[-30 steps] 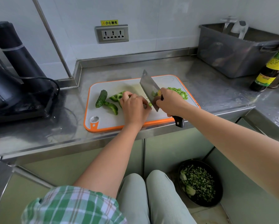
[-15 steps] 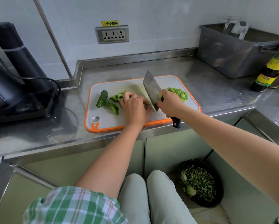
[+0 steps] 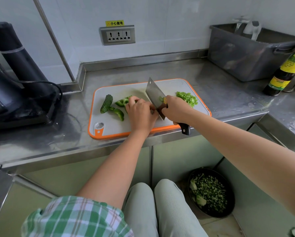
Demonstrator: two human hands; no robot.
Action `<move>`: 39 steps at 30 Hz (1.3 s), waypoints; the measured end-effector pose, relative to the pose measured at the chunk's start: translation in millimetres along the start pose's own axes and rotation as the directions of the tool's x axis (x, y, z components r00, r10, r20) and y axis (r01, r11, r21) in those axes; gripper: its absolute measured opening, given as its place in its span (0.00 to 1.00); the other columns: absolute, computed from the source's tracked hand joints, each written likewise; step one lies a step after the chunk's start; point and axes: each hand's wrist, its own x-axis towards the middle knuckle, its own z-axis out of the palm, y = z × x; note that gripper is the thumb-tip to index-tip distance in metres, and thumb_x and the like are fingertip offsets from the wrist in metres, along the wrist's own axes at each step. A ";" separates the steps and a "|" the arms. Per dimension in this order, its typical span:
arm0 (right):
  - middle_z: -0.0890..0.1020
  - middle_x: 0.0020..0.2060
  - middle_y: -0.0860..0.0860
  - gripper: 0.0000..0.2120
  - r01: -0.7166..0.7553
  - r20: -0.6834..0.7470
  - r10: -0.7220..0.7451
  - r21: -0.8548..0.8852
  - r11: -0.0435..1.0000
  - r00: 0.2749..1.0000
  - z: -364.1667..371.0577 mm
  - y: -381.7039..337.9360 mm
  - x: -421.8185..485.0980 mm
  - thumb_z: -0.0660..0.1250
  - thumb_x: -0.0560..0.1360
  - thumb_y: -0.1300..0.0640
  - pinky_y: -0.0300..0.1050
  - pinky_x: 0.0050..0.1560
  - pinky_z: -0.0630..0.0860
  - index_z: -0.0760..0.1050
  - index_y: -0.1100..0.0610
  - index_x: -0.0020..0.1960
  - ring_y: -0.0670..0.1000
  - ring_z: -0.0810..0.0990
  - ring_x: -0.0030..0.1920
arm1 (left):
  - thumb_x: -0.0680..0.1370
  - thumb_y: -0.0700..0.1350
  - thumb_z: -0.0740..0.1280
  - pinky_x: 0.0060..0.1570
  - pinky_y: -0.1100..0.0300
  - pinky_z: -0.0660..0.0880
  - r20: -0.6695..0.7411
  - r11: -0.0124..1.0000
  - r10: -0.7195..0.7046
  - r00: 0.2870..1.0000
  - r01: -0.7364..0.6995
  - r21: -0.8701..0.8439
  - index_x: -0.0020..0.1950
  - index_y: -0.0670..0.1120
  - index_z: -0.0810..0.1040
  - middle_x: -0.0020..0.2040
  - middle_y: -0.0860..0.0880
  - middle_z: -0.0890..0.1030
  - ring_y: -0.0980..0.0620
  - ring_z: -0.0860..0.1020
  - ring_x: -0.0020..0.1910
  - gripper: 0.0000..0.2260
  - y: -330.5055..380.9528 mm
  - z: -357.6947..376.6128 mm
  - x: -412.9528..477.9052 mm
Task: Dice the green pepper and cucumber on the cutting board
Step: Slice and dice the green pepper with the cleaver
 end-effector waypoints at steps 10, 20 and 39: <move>0.71 0.36 0.55 0.04 -0.088 -0.046 0.101 0.229 0.969 0.994 -12.4 16.8 3.9 0.55 0.77 0.64 0.40 0.23 0.68 0.64 0.61 0.51 0.52 0.73 0.24 | 0.71 0.48 0.72 0.48 0.53 0.61 -0.043 0.995 -0.007 0.999 0.003 -0.099 0.36 0.50 0.84 0.35 0.49 0.81 0.42 0.70 0.52 0.05 -6.0 -0.5 5.2; 0.75 0.36 0.57 0.05 -0.081 0.058 0.067 0.291 0.953 0.996 8.8 10.7 -2.9 0.59 0.78 0.60 0.42 0.28 0.71 0.66 0.61 0.51 0.54 0.74 0.26 | 0.71 0.53 0.69 0.53 0.50 0.61 -0.109 0.984 -0.047 0.993 0.064 0.163 0.48 0.51 0.81 0.51 0.48 0.78 0.43 0.70 0.55 0.09 -25.3 -23.3 -1.8; 0.74 0.34 0.57 0.04 -0.132 -0.012 0.141 0.290 0.948 0.990 -11.0 37.5 -0.5 0.59 0.76 0.64 0.36 0.19 0.67 0.65 0.62 0.50 0.54 0.72 0.24 | 0.74 0.47 0.69 0.55 0.55 0.67 0.086 0.998 -0.052 0.995 0.049 0.041 0.56 0.47 0.79 0.53 0.46 0.79 0.43 0.69 0.55 0.12 -23.1 -23.1 1.5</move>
